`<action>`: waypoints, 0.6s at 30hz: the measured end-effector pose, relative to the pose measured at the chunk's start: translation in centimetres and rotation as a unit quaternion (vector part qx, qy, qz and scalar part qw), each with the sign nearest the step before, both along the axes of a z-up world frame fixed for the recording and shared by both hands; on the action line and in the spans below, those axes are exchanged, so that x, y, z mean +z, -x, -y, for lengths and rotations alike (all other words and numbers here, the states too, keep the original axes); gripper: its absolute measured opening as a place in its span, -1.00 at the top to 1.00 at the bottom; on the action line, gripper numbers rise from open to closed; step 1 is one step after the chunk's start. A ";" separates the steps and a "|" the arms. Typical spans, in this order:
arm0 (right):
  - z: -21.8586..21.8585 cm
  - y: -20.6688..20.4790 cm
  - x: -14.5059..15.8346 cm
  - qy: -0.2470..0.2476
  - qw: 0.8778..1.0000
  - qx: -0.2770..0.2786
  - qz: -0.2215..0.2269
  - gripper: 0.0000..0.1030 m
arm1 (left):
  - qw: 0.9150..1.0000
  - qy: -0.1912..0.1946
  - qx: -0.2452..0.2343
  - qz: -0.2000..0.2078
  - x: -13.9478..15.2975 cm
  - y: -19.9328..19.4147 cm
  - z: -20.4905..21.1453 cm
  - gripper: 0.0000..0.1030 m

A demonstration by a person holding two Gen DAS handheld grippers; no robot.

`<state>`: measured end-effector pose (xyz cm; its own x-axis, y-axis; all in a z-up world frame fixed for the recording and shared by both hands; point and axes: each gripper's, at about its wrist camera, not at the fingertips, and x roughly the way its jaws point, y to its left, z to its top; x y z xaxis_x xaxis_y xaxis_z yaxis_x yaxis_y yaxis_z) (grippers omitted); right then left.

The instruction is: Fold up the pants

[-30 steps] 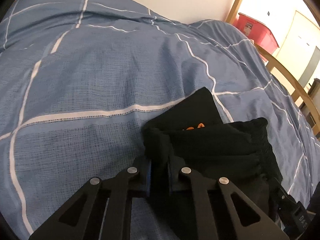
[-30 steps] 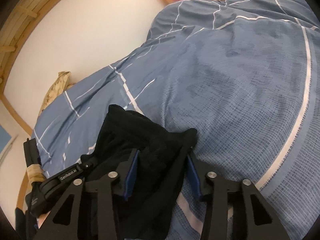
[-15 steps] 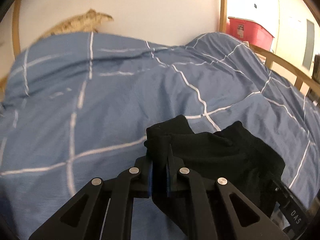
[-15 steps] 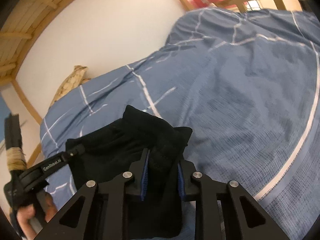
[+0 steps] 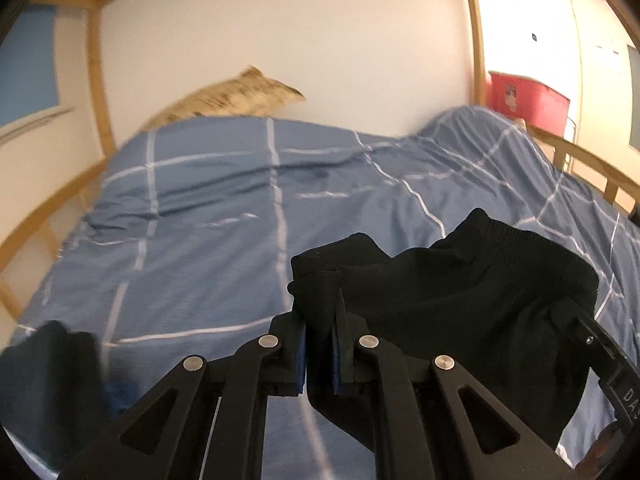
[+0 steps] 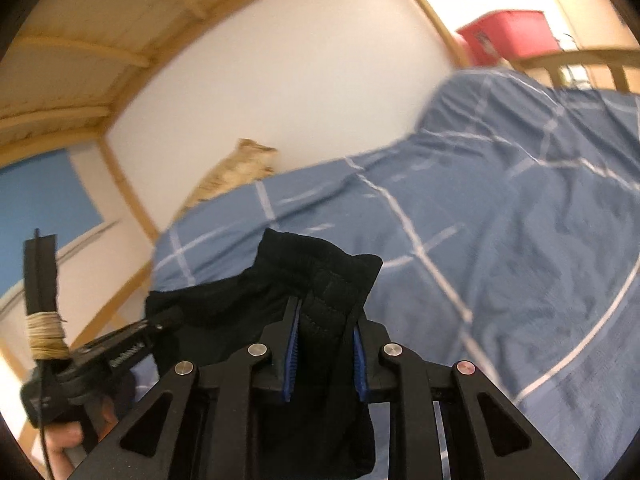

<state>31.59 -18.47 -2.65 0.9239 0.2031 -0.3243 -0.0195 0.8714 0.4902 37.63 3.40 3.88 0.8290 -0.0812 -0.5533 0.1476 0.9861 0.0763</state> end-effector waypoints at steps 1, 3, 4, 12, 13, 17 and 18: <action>-0.9 0.5 1.0 0.004 1.000 0.006 0.007 0.55 | 1.000 -0.001 0.005 0.004 1.0 0.8 -1.4 0.80; -3.4 1.6 3.2 0.012 0.999 0.023 0.021 0.55 | 1.000 -0.012 0.014 0.013 2.5 1.7 -3.4 0.80; -4.2 1.9 3.8 0.015 0.999 0.029 0.025 0.55 | 0.999 -0.022 0.018 0.019 3.4 2.4 -4.8 0.80; -15.4 3.4 8.5 0.020 0.994 0.100 0.046 0.55 | 0.994 -0.075 0.067 0.044 7.2 5.7 -16.4 0.80; -17.0 3.4 8.7 0.019 0.993 0.108 0.046 0.55 | 0.994 -0.076 0.072 0.043 7.3 5.8 -17.8 0.80; -23.4 2.7 8.5 0.017 0.990 0.135 0.038 0.55 | 0.991 -0.086 0.091 0.034 6.7 5.8 -23.8 0.80; -24.6 2.6 8.4 0.018 0.989 0.140 0.036 0.55 | 0.991 -0.091 0.096 0.032 6.4 5.6 -25.3 0.80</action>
